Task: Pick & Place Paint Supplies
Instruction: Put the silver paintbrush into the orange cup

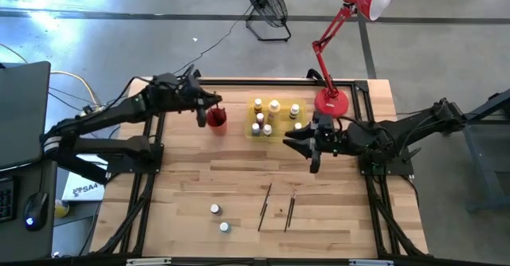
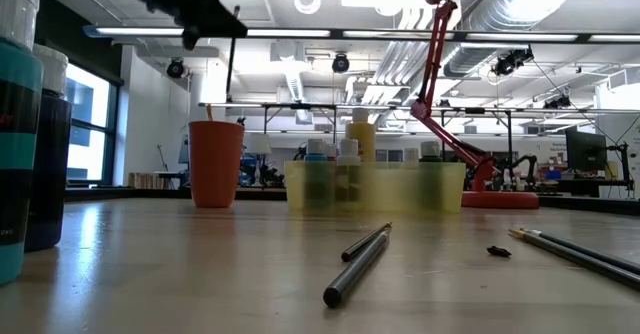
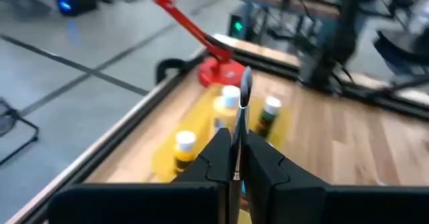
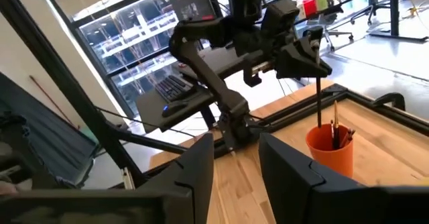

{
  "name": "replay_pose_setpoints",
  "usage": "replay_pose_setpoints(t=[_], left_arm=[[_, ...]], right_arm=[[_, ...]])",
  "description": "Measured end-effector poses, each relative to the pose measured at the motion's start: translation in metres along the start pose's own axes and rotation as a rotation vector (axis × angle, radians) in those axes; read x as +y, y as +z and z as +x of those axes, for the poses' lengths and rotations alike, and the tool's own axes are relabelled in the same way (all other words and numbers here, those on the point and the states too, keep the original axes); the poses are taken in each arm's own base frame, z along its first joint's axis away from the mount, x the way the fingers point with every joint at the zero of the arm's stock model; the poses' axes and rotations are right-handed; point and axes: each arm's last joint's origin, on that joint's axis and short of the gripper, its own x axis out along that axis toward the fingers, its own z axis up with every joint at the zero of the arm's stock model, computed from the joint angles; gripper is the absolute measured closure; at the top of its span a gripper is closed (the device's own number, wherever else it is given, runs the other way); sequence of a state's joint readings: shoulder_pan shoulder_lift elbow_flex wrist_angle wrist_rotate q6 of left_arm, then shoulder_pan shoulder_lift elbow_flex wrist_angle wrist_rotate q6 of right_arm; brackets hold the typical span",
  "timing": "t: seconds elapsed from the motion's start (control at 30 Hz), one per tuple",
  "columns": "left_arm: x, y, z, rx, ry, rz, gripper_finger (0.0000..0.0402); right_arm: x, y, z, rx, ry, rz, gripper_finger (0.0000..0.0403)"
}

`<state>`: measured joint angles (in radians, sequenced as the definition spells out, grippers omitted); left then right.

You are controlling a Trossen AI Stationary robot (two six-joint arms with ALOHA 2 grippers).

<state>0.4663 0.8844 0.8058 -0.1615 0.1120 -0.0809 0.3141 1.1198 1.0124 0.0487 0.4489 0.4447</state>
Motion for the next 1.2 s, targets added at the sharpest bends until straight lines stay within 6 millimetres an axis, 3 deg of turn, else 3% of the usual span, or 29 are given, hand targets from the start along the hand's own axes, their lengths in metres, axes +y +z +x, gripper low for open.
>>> replay_pose_setpoints(t=[0.23, 0.5, 0.9, 1.2], left_arm=[[0.019, -0.044, -0.002, -0.064, 0.113, -0.077, 0.0389], [0.026, -0.086, 0.004, -0.059, 0.176, -0.101, 0.0389], [0.027, -0.120, 0.006, -0.011, 0.142, -0.163, 0.0389], [0.026, -0.124, 0.006, 0.008, 0.124, -0.152, 0.0380]], right_arm=[[-0.001, 0.000, 0.000, -0.019, -0.046, -0.006, 0.0294], [-0.001, 0.000, 0.000, -0.020, -0.046, -0.003, 0.0294], [-0.001, 0.000, 0.000, -0.020, -0.046, -0.002, 0.0294], [-0.003, 0.001, 0.000, -0.043, -0.094, -0.002, 0.0294]])
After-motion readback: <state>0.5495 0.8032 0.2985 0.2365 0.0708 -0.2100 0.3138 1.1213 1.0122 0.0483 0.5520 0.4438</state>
